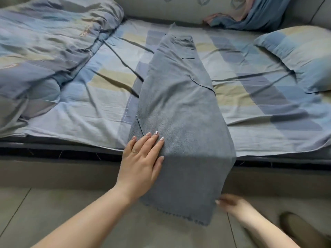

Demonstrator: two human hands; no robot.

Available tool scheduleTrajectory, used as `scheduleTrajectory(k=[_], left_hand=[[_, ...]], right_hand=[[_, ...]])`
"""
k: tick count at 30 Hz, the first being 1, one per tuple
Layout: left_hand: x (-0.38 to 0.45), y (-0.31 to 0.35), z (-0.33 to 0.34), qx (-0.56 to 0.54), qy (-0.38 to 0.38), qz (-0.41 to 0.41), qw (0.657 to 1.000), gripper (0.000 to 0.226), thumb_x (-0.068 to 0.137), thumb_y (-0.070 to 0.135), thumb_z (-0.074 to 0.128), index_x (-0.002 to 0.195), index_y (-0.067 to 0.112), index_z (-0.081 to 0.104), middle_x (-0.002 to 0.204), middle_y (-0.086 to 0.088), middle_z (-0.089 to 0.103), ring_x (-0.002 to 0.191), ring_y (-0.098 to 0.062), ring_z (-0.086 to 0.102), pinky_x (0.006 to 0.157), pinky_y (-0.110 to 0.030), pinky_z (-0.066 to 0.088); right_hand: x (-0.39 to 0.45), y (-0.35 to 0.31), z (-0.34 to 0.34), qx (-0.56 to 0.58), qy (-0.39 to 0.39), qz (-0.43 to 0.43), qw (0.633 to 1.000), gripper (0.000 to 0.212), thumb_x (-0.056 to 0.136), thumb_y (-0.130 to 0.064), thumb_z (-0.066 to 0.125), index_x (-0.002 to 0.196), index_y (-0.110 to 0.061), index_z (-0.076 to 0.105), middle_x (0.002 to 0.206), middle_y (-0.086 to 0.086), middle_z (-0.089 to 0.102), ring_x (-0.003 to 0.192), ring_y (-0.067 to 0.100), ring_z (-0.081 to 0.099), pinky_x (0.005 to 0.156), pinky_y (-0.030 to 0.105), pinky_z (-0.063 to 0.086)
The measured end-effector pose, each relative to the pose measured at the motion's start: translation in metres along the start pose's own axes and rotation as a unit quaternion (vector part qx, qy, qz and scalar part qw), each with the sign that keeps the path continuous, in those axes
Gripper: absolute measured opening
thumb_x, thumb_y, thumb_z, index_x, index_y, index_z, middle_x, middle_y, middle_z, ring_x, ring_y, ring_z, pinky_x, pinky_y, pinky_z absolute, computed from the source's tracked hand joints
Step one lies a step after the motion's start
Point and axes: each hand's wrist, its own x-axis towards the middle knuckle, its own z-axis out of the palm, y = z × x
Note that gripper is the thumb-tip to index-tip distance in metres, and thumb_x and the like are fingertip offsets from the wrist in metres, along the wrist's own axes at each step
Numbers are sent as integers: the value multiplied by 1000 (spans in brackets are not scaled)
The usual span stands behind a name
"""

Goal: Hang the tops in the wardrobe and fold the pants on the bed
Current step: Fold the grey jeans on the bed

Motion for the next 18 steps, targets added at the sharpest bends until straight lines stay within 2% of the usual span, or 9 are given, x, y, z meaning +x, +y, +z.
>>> scheduleTrajectory(k=[2, 4, 6, 8, 10, 11, 14, 16, 18], left_hand=[[-40, 6, 12, -79, 56, -12, 995, 46, 88, 22, 46, 131, 8, 55, 141, -13, 46, 135, -25, 36, 113, -44, 23], [-75, 3, 19, -171, 83, -98, 977, 49, 86, 18, 51, 132, 1, 50, 141, -18, 42, 134, -25, 33, 114, -33, 22], [-91, -4, 20, -270, 116, -275, 915, 49, 87, 15, 61, 132, 0, 46, 134, -15, 43, 128, -28, 38, 108, -25, 25], [-93, -13, 25, -327, 111, -405, 847, 45, 86, 9, 67, 127, 6, 48, 127, -11, 48, 121, -27, 44, 103, -28, 31], [-90, -19, 27, -380, 82, -417, 822, 33, 85, 8, 67, 115, 12, 53, 116, -7, 58, 110, -20, 53, 98, -26, 40], [-88, -19, 26, -404, 78, -407, 816, 24, 86, 7, 66, 106, 14, 56, 107, -4, 62, 102, -16, 58, 91, -19, 43], [-86, -20, 20, -419, 87, -378, 821, 15, 87, 5, 64, 85, 19, 60, 83, 5, 66, 75, 4, 61, 67, -3, 43], [-85, -21, 18, -415, 85, -368, 827, 13, 87, 7, 66, 80, 17, 61, 75, 4, 65, 65, 7, 58, 63, -3, 42], [-82, -20, 16, -429, 73, -357, 827, 9, 87, 12, 67, 80, 17, 63, 77, 0, 65, 67, 4, 58, 65, -7, 44]], right_hand=[[6, 9, 13, 58, 50, -1, 997, 39, 85, -2, 66, 122, -4, 54, 121, 12, 61, 113, 24, 57, 91, 26, 43], [3, 3, 23, 99, 115, -27, 988, 57, 81, -3, 71, 131, -5, 44, 129, 13, 53, 123, 28, 51, 101, 38, 41], [-3, -6, 24, 104, 187, -79, 974, 48, 78, -8, 75, 119, -14, 49, 122, 8, 58, 116, 24, 55, 100, 38, 42], [-10, -13, 26, 120, 238, -115, 957, 35, 79, -12, 75, 104, -18, 52, 111, 5, 62, 108, 20, 58, 91, 30, 42], [-15, -19, 31, 154, 244, -131, 948, 28, 81, -9, 72, 104, -12, 55, 108, 6, 63, 105, 19, 60, 83, 19, 46], [-17, -23, 34, 180, 237, -140, 944, 28, 83, -6, 70, 107, -9, 56, 109, 7, 63, 104, 19, 60, 80, 12, 48], [-19, -34, 37, 211, 228, -151, 938, 22, 85, -5, 67, 105, -7, 59, 105, 7, 65, 95, 15, 61, 74, 2, 46], [-21, -41, 35, 176, 247, -154, 940, 10, 86, -12, 67, 93, -6, 64, 100, 11, 66, 93, 18, 60, 77, 10, 45], [-24, -45, 31, 141, 269, -163, 939, 13, 86, -16, 67, 85, -4, 65, 100, 18, 63, 95, 23, 56, 84, 25, 41]])
